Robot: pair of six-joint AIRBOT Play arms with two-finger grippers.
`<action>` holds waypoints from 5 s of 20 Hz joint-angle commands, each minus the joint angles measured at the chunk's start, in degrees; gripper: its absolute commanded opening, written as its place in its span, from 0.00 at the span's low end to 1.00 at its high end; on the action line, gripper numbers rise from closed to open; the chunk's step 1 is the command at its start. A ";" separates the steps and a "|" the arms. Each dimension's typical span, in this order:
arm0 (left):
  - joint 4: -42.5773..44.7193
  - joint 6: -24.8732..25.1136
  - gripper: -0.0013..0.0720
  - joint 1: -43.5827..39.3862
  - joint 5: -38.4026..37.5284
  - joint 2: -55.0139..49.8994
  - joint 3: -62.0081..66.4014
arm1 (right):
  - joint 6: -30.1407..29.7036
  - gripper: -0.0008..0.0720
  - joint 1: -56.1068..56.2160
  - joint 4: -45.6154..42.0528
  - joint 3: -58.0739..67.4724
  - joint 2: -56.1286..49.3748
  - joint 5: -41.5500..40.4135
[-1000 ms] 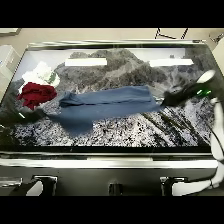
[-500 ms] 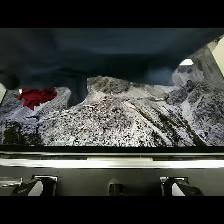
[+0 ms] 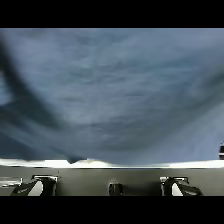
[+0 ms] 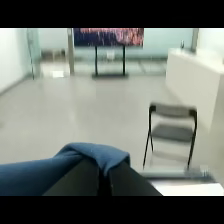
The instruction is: Fold the clothes and pants, and hang the long-sleeved shirts on hangers.
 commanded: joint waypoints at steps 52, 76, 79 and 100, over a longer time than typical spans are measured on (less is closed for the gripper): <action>9.94 2.45 0.76 -5.79 -18.27 -22.71 -76.91 | 2.60 0.85 -13.81 -5.40 -47.39 -39.34 26.49; -7.37 7.78 0.04 -14.25 -4.55 -15.52 -94.60 | -3.69 0.40 -13.79 3.80 -68.04 -39.10 13.33; -4.50 7.76 0.04 -12.39 -6.78 -14.19 -91.03 | -6.56 0.06 -13.81 5.64 -67.43 -38.38 17.16; -2.25 3.48 0.16 -12.50 -15.96 -59.36 -30.14 | 8.04 0.42 -2.21 13.40 -36.61 -52.06 0.44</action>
